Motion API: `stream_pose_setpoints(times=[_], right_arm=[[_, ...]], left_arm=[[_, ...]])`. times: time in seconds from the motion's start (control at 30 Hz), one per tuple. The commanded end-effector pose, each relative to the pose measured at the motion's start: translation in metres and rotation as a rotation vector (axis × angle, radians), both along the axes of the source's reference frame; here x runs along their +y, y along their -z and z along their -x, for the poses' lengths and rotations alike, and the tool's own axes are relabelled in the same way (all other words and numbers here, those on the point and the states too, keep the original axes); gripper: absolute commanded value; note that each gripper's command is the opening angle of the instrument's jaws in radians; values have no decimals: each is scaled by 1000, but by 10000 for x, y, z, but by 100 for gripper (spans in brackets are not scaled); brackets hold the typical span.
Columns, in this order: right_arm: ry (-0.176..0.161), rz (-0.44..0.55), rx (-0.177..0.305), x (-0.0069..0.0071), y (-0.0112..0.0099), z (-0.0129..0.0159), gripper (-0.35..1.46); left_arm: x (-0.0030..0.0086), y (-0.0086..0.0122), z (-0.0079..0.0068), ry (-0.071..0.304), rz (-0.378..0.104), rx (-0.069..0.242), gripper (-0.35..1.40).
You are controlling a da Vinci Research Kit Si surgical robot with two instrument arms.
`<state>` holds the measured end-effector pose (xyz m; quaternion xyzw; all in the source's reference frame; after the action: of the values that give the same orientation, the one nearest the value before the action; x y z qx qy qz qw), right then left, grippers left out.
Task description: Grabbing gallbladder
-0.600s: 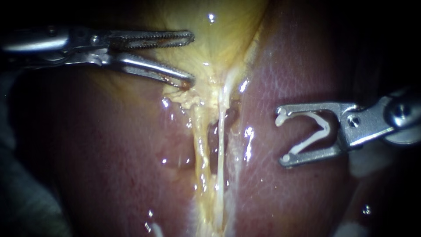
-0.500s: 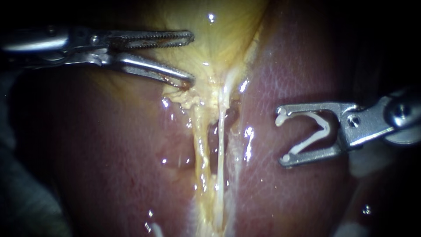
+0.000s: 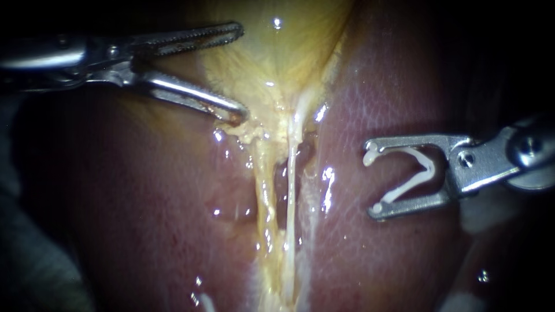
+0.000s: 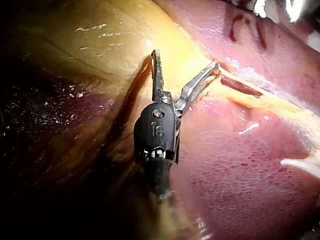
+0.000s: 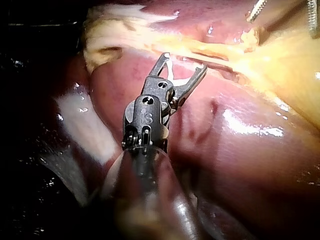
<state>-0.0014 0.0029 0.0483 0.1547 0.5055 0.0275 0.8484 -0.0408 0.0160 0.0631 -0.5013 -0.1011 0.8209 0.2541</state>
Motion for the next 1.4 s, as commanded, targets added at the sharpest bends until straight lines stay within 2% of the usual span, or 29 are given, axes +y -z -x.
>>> stream_pose_setpoints(times=[0.03,0.2,0.27,0.4,0.7,0.87,1.0,1.2,1.4], right_arm=[[0,0,0,0,0,0,49],[0,0,0,0,0,0,49],[0,0,0,0,0,0,49],[0,0,0,0,0,0,49],[0,0,0,0,0,0,49],[1,0,0,0,0,1,49],[1,0,0,0,0,1,49],[1,0,1,0,1,1,49],[1,0,1,0,1,1,49]], left_arm=[[-1,1,-2,-4,7,1,99],[-7,9,-11,-18,8,-7,105],[-11,12,-14,-35,21,-8,105],[-18,16,-17,-65,33,12,105],[-38,18,-7,-135,54,48,96],[-52,8,-2,-172,43,68,88],[-61,-2,3,-198,38,79,73],[-62,-14,12,-213,36,91,61],[-57,-29,16,-219,38,100,59]])
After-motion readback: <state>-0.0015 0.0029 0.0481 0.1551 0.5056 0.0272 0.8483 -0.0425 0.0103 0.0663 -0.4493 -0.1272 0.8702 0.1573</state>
